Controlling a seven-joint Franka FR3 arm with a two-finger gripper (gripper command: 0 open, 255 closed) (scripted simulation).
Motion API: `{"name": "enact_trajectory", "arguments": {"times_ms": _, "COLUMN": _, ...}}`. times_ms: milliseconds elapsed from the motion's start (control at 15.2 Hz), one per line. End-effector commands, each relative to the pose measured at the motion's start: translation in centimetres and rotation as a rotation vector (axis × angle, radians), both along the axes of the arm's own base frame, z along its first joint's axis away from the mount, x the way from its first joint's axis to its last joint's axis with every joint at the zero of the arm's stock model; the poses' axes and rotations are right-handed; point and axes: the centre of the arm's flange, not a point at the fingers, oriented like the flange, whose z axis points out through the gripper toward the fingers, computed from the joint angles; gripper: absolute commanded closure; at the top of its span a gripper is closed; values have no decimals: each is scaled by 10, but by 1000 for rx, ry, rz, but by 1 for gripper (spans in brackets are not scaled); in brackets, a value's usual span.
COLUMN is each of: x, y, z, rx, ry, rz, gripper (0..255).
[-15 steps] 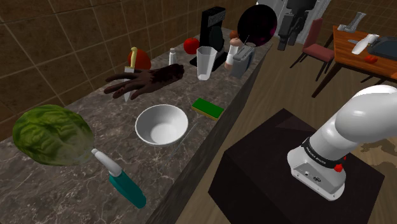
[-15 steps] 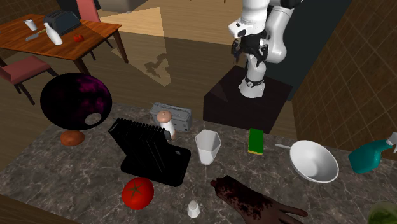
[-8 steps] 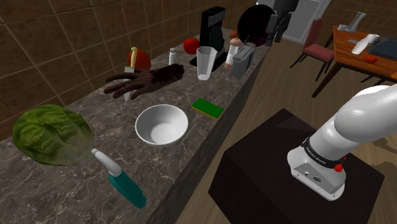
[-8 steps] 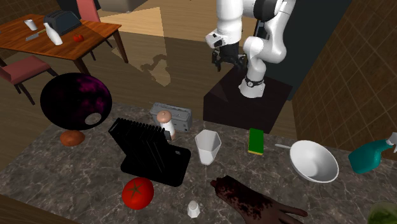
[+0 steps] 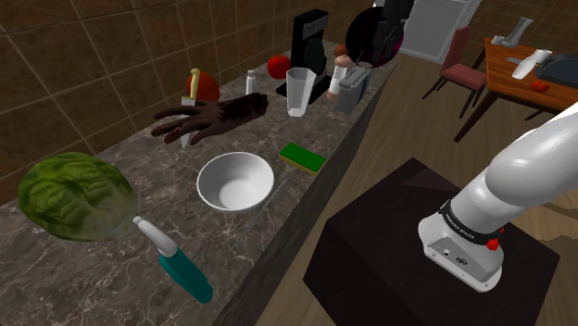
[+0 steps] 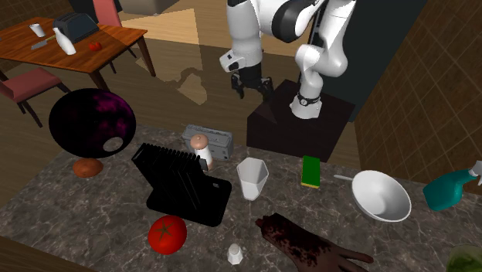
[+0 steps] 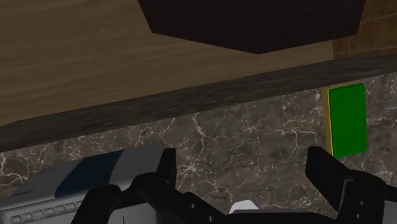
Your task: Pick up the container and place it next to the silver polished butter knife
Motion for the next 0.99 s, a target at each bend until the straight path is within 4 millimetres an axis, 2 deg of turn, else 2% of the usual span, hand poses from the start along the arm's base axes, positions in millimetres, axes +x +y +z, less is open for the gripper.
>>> {"name": "enact_trajectory", "arguments": {"times_ms": 0, "x": 22, "y": -12, "z": -10, "rx": 7, "ry": -7, "rz": 9, "gripper": 0}}
{"name": "enact_trajectory", "arguments": {"times_ms": 924, "x": 171, "y": -105, "z": -61, "rx": 58, "ry": -60, "rz": 62, "gripper": 0}}
